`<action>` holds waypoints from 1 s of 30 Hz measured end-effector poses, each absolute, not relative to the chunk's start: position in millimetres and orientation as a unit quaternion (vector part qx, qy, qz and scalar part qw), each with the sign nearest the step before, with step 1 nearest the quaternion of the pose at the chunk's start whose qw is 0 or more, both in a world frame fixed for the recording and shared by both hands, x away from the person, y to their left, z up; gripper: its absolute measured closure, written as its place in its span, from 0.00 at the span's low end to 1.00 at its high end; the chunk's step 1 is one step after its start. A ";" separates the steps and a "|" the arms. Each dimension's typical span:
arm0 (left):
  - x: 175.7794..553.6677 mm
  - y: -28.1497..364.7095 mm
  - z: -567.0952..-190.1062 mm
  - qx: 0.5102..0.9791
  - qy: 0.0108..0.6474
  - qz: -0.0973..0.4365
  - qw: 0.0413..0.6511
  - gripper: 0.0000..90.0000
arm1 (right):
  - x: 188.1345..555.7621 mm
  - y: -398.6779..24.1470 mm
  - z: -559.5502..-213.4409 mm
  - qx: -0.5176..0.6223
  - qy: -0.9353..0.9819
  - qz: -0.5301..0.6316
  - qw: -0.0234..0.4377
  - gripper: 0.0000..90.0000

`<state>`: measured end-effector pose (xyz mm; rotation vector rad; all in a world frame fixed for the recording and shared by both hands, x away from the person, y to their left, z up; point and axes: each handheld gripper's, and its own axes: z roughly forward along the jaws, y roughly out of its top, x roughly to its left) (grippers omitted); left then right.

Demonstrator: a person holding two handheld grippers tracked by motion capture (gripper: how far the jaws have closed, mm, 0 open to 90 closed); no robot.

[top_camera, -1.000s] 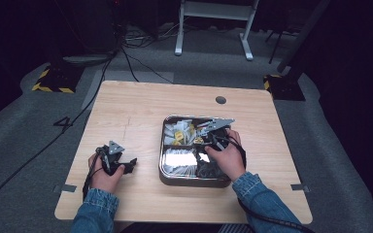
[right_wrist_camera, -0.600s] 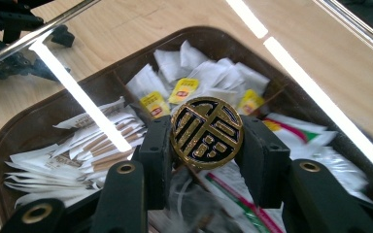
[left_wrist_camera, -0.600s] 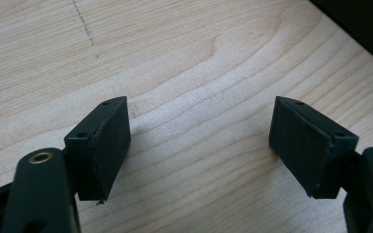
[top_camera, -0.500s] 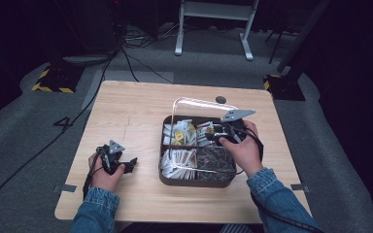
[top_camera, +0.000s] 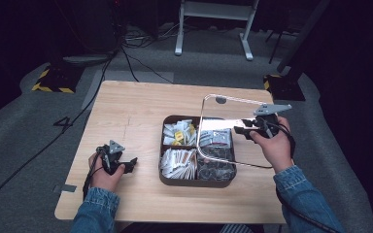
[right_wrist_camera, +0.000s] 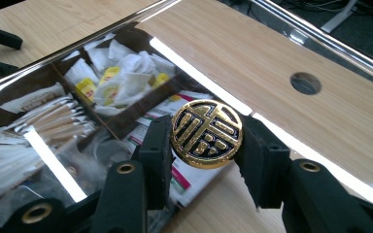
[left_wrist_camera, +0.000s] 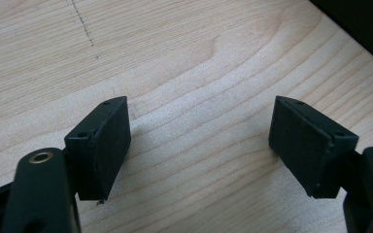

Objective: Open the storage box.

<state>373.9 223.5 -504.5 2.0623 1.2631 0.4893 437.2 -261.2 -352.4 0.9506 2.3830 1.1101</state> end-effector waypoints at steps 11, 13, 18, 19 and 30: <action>373.9 223.5 -504.5 0.789 0.483 0.187 0.331 0.26 | 440.4 -310.3 -353.0 0.358 0.834 0.372 0.195 0.65; 373.9 223.5 -504.5 0.789 0.483 0.187 0.331 0.26 | 441.4 -318.7 -353.3 0.363 0.832 0.369 0.198 0.65; 373.9 223.5 -504.5 0.789 0.483 0.187 0.331 0.26 | 443.6 -334.8 -356.9 0.375 0.830 0.361 0.201 0.65; 373.9 223.5 -504.4 0.789 0.483 0.187 0.331 0.26 | 444.0 -337.3 -357.8 0.377 0.829 0.360 0.201 0.65; 373.9 223.5 -504.5 0.789 0.483 0.187 0.331 0.26 | 457.7 -367.1 -375.9 0.377 0.835 0.345 0.204 0.65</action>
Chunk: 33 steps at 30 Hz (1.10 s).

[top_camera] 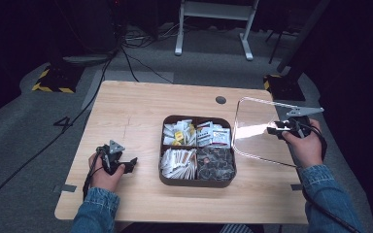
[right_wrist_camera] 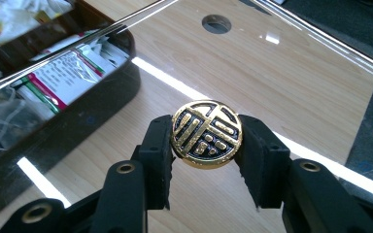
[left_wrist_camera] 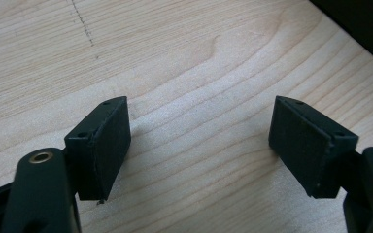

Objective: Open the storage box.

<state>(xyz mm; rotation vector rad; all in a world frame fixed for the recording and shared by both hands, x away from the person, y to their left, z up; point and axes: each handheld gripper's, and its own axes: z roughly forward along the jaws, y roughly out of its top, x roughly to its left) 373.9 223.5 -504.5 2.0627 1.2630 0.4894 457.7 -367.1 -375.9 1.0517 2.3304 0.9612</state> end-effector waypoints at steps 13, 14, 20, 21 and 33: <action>374.0 223.6 -504.2 0.790 0.482 0.186 0.330 0.26 | 468.1 -382.8 -398.2 0.390 0.835 0.339 0.188 0.65; 374.0 223.6 -504.2 0.790 0.482 0.186 0.330 0.26 | 469.3 -385.6 -400.8 0.390 0.836 0.337 0.187 0.65; 374.0 223.6 -504.2 0.790 0.482 0.186 0.330 0.26 | 471.2 -390.8 -408.3 0.394 0.837 0.333 0.184 0.65; 374.0 223.6 -504.2 0.790 0.482 0.186 0.330 0.26 | 471.7 -391.7 -411.7 0.395 0.838 0.331 0.182 0.65; 373.9 223.6 -504.3 0.790 0.482 0.186 0.330 0.26 | 474.7 -394.2 -440.5 0.399 0.844 0.317 0.164 0.65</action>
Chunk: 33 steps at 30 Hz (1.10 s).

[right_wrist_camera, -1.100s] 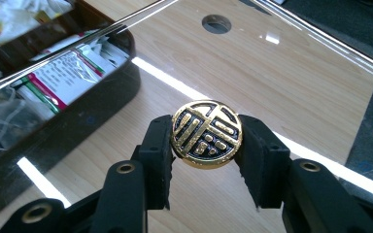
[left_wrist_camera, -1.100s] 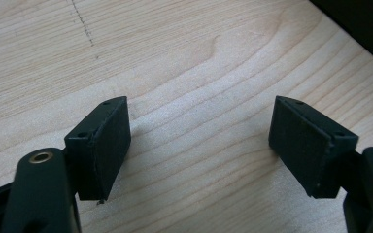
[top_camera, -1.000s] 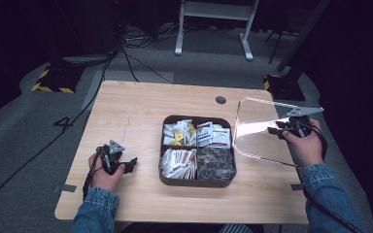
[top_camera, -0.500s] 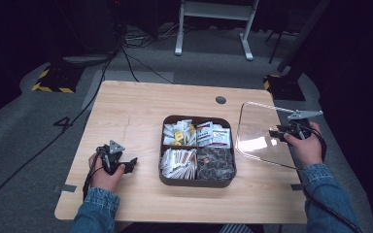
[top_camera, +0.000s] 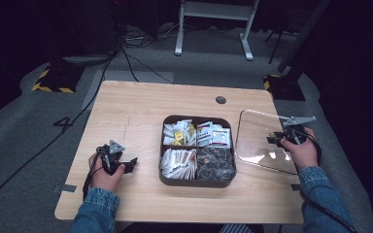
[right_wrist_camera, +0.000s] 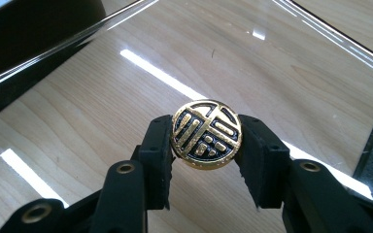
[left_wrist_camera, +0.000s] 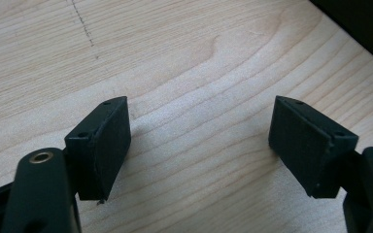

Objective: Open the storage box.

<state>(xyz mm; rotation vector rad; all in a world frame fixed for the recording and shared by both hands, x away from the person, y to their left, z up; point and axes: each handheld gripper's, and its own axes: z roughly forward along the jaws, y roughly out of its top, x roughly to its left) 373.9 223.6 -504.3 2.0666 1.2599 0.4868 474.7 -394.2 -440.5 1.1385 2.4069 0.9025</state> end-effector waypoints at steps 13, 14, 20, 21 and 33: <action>373.7 223.3 -504.4 0.790 0.482 0.186 0.331 0.27 | 476.0 -392.5 -461.8 0.406 0.846 0.312 0.148 0.65; 373.7 223.3 -504.4 0.790 0.482 0.186 0.330 0.27 | 476.2 -392.3 -463.7 0.405 0.847 0.312 0.147 0.65; 373.7 223.3 -504.4 0.790 0.481 0.186 0.331 0.27 | 476.4 -390.4 -470.3 0.406 0.847 0.311 0.141 0.65; 373.7 223.3 -504.4 0.790 0.482 0.186 0.331 0.27 | 476.3 -389.8 -471.9 0.407 0.847 0.311 0.141 0.65; 373.7 223.2 -504.4 0.790 0.481 0.186 0.331 0.27 | 475.8 -390.3 -469.8 0.423 0.829 0.336 0.145 0.51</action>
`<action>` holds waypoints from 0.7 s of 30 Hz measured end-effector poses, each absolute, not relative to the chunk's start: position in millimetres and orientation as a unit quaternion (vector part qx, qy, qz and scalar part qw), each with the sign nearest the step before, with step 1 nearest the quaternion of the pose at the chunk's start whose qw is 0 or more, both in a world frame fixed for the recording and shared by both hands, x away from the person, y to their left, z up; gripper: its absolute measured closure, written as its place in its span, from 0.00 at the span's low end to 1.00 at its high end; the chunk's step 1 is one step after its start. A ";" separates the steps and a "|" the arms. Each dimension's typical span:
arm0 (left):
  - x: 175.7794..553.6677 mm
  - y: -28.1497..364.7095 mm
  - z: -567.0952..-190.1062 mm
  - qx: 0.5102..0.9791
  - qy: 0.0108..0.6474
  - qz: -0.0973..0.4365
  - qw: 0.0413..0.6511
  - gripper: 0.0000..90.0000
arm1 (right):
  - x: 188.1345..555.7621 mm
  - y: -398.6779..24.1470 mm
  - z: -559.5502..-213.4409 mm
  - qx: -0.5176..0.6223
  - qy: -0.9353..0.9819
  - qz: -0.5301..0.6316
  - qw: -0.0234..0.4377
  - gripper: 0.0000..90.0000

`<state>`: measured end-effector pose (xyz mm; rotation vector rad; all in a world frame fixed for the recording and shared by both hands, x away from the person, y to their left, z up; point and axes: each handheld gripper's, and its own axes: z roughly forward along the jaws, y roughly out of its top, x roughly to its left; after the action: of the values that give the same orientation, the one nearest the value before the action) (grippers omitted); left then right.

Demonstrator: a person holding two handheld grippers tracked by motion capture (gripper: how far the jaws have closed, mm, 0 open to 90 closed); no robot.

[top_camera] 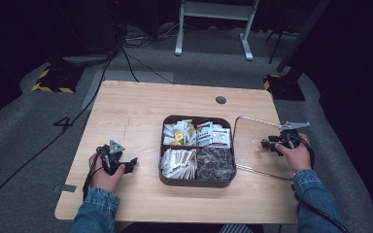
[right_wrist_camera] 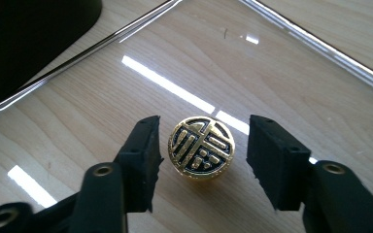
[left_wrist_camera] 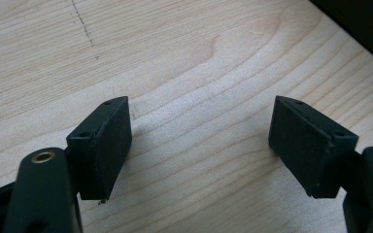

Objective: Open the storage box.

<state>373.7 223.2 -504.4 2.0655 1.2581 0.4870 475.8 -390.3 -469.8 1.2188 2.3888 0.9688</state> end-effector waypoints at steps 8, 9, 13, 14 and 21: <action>373.8 223.3 -504.4 0.790 0.482 0.186 0.331 0.27 | 468.6 -387.9 -452.5 0.434 0.808 0.358 0.172 0.46; 373.8 223.3 -504.3 0.790 0.481 0.186 0.331 0.27 | 467.2 -386.9 -449.2 0.435 0.805 0.363 0.174 0.46; 373.8 223.5 -504.1 0.791 0.480 0.182 0.331 0.26 | 461.3 -377.7 -432.9 0.434 0.796 0.384 0.176 0.47; 374.8 223.4 -504.1 0.792 0.480 0.183 0.330 0.26 | 459.2 -368.5 -423.1 0.428 0.795 0.394 0.174 0.47; 377.3 221.7 -504.0 0.792 0.480 0.182 0.330 0.26 | 451.8 -323.0 -394.9 0.386 0.799 0.430 0.168 0.46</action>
<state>377.3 221.7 -504.0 2.0717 1.2553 0.4767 451.8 -323.0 -394.9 1.0984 2.2722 1.2218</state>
